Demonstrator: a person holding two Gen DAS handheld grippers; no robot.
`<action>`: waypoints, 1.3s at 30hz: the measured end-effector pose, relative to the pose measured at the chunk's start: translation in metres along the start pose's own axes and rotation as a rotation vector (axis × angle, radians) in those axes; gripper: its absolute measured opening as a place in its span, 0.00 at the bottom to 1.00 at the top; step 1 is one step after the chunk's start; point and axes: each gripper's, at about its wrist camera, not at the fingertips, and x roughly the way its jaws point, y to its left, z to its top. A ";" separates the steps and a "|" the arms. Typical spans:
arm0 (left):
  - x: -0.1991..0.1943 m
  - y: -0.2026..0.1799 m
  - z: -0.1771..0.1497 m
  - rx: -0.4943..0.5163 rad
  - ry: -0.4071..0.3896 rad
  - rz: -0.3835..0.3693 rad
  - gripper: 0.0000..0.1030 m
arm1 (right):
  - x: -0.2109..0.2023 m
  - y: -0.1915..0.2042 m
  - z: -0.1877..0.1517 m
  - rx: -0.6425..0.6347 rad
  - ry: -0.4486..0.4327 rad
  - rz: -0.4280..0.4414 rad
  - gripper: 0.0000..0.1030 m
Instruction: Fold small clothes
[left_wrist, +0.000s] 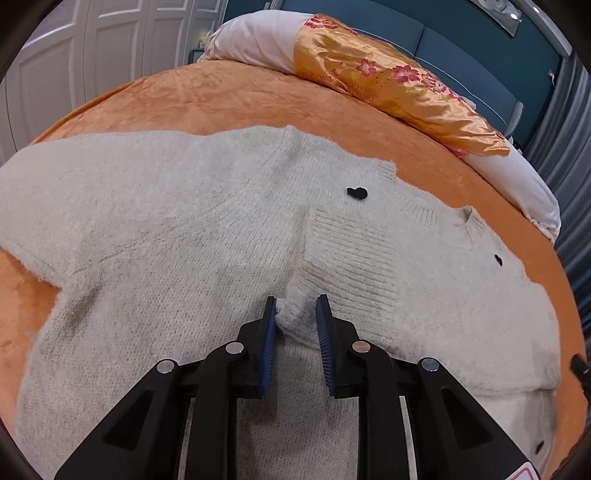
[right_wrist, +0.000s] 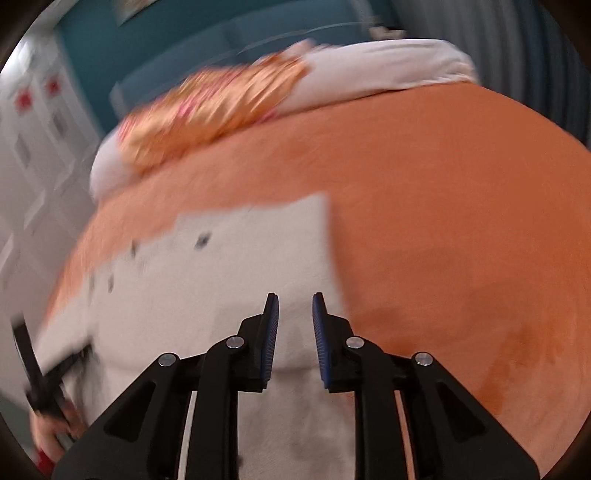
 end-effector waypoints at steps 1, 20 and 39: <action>0.000 -0.001 -0.002 0.008 -0.010 0.007 0.22 | 0.017 0.004 -0.007 -0.034 0.045 -0.030 0.16; -0.039 0.043 0.004 -0.158 -0.083 -0.058 0.23 | 0.028 0.012 -0.049 -0.072 -0.083 -0.141 0.14; -0.085 0.399 0.084 -0.729 -0.135 0.284 0.39 | 0.024 0.011 -0.054 -0.078 -0.105 -0.150 0.14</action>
